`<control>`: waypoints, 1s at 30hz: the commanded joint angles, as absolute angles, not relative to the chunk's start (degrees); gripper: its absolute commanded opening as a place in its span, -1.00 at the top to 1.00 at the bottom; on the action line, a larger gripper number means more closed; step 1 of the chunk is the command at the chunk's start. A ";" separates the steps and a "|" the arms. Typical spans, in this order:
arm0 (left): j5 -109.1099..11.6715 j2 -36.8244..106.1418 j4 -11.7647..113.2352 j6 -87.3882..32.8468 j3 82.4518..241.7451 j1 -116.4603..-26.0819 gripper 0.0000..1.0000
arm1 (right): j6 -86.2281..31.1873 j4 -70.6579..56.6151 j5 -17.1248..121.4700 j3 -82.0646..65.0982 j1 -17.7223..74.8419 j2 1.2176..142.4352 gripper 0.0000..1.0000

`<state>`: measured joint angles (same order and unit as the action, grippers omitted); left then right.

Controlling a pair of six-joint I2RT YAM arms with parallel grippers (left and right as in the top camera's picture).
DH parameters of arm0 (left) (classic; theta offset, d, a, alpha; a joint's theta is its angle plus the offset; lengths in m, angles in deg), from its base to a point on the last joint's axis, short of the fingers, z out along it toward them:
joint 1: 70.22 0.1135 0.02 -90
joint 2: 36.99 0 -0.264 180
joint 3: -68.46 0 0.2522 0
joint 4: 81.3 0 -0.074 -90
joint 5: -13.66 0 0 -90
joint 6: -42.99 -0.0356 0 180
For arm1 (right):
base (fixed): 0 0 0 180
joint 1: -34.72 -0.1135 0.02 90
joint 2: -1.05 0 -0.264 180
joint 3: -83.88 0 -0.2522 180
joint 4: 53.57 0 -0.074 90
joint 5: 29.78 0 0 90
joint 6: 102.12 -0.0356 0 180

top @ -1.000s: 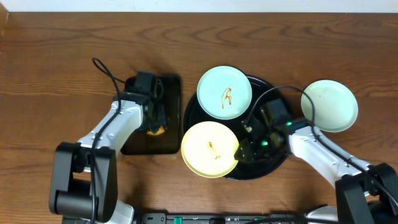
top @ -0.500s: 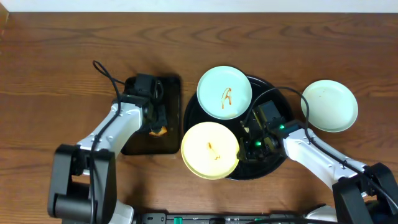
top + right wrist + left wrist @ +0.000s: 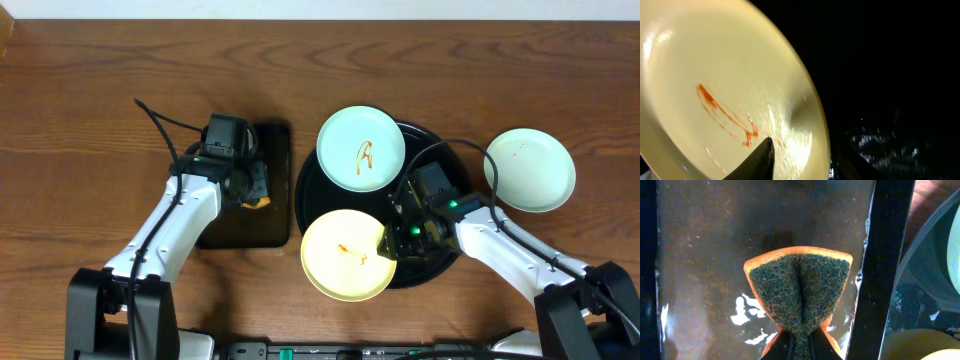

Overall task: Clean dirty plates on tray and stack at the side
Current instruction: 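Grip the yellow plate rim with the right gripper, then scrub the yellow plate with the sponge in the left gripper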

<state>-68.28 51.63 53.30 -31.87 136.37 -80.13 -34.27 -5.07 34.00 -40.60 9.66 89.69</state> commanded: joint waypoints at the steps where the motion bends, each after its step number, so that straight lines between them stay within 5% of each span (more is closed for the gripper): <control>1: -67.76 50.84 52.65 -32.40 137.95 -80.05 0.85 | -34.38 -3.27 32.91 -41.04 9.12 89.56 0.31; 6: -67.76 50.84 52.04 -32.37 137.95 -80.05 0.85 | -34.41 -2.35 32.95 -42.04 9.12 89.56 0.41; 13: -67.76 50.84 51.82 -32.37 137.95 -80.05 0.85 | -34.38 -5.70 33.21 -42.74 9.18 89.56 0.97; 30: -60.26 43.02 56.93 -31.30 138.62 -87.02 0.85 | -28.98 -3.25 56.40 -36.45 16.40 86.39 0.98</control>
<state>-63.98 44.16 55.49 -32.13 136.48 -84.22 -31.63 -3.60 48.36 -37.96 15.33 88.06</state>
